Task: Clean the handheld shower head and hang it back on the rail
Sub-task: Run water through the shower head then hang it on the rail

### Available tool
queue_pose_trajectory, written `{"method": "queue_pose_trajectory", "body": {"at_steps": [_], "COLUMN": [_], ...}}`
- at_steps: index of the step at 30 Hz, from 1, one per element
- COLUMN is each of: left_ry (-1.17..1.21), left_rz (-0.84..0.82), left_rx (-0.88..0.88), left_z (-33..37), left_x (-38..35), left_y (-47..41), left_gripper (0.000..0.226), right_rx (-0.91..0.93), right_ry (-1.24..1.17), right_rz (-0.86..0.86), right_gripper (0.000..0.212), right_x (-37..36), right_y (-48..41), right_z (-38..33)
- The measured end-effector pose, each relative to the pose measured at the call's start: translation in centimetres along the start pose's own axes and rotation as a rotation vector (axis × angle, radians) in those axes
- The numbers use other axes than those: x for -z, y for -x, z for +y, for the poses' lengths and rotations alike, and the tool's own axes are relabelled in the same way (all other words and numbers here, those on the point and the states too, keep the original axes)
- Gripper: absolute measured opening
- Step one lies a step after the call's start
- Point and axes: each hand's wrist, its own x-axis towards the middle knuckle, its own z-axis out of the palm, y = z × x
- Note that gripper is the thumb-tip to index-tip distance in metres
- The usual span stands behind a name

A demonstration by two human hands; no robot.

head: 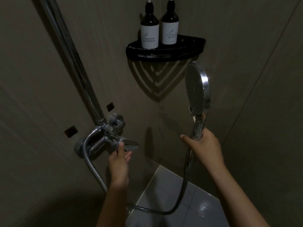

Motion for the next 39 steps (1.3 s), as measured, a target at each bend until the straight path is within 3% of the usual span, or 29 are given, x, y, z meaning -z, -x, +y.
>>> {"method": "queue_pose_trajectory", "body": {"at_steps": [11, 17, 26, 39], "left_ry": [-0.003, 0.007, 0.001, -0.02], "left_rz": [0.001, 0.008, 0.019, 0.008], "left_rx": [-0.003, 0.0, -0.011, -0.019], "left_z": [0.1, 0.4, 0.4, 0.2], "left_x": [0.0, -0.1, 0.0, 0.2], "left_y": [0.0, 0.3, 0.2, 0.2], "left_gripper": [0.041, 0.023, 0.043, 0.032], "right_rx": [0.02, 0.012, 0.004, 0.016], "right_ry": [-0.011, -0.011, 0.0, 0.01], "right_rz": [-0.038, -0.048, -0.059, -0.026], "right_gripper": [0.03, 0.03, 0.033, 0.034], "right_x": [0.1, 0.0, -0.1, -0.5], "right_y": [0.0, -0.2, -0.5, -1.0], "right_z": [-0.2, 0.1, 0.5, 1.1]}}
